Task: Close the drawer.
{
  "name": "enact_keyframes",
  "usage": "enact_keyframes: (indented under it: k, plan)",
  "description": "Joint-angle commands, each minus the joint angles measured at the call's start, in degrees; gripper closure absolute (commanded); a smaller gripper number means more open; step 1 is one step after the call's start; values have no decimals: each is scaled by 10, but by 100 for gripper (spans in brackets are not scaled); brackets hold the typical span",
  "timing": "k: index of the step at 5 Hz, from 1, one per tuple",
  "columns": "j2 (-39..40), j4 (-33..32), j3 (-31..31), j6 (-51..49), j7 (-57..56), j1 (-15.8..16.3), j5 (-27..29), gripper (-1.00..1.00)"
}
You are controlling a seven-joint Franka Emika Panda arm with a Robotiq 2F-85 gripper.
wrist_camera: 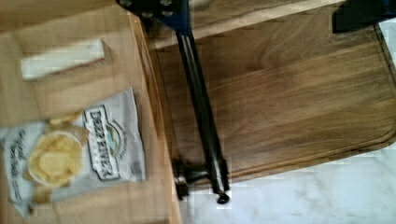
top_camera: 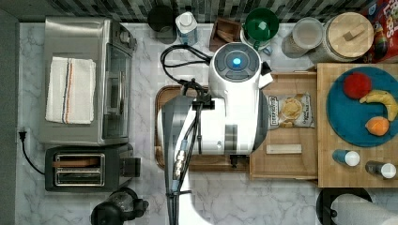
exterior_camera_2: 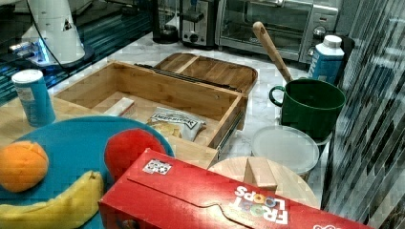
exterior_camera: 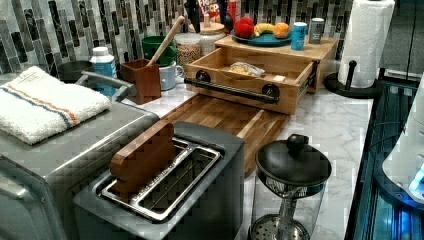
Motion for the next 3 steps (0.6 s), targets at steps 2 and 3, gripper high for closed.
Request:
enact_keyframes:
  k: [2,3]
  plan:
    - [17,-82,43,89,-160,10,-18,100]
    - [38,-87,41,90,-152,12,-30,100]
